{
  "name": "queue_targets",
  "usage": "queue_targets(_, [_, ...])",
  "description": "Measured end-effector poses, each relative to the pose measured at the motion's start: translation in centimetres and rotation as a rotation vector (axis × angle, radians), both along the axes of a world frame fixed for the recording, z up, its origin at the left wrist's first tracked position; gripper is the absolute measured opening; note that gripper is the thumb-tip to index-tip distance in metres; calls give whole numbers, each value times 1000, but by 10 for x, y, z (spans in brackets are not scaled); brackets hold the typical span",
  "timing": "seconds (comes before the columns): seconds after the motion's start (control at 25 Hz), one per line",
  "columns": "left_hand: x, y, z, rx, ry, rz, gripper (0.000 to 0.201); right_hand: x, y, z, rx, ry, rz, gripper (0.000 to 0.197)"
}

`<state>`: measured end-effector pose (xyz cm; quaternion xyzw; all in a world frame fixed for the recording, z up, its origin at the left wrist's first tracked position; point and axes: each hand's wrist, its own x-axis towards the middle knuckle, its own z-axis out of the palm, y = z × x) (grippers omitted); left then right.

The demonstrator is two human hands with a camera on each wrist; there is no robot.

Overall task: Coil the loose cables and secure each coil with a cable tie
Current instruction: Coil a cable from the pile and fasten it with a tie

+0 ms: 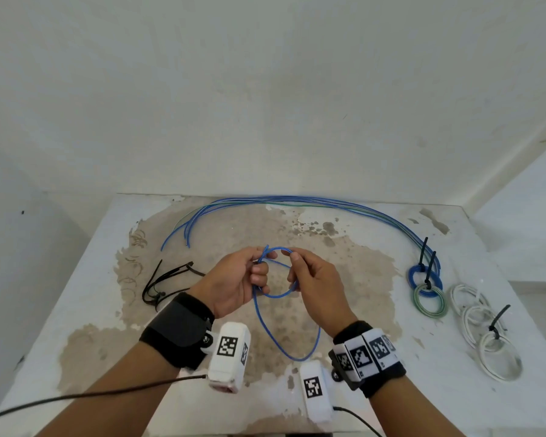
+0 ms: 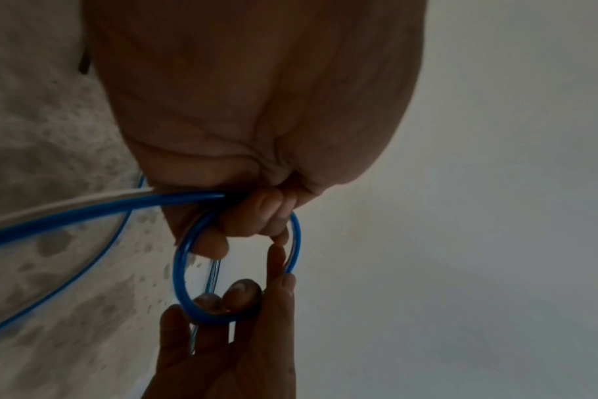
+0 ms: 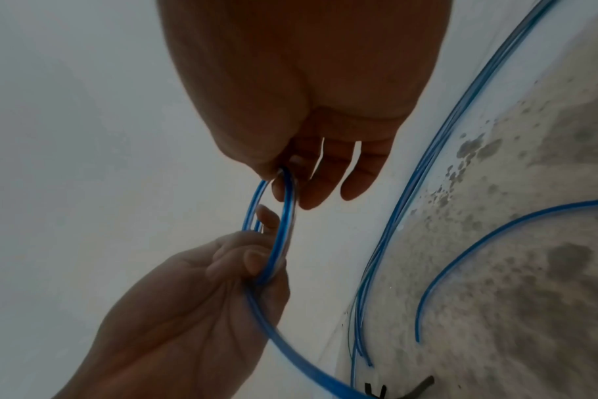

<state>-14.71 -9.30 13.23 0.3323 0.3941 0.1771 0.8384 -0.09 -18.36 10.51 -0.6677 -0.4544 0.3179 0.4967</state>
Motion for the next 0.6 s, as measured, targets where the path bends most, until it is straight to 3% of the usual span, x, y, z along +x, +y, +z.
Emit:
queue_targets(0.24, [-1, -10, 4, 81, 112, -90, 39, -3, -1, 1, 18, 33, -55, 25])
queue_targets(0.4, [-3, -13, -1, 54, 17, -58, 44, -2, -2, -2, -19, -6, -48, 24])
queue_targets(0.6, [-2, -16, -8, 87, -56, 35, 32, -1, -4, -3, -58, 57, -11, 20])
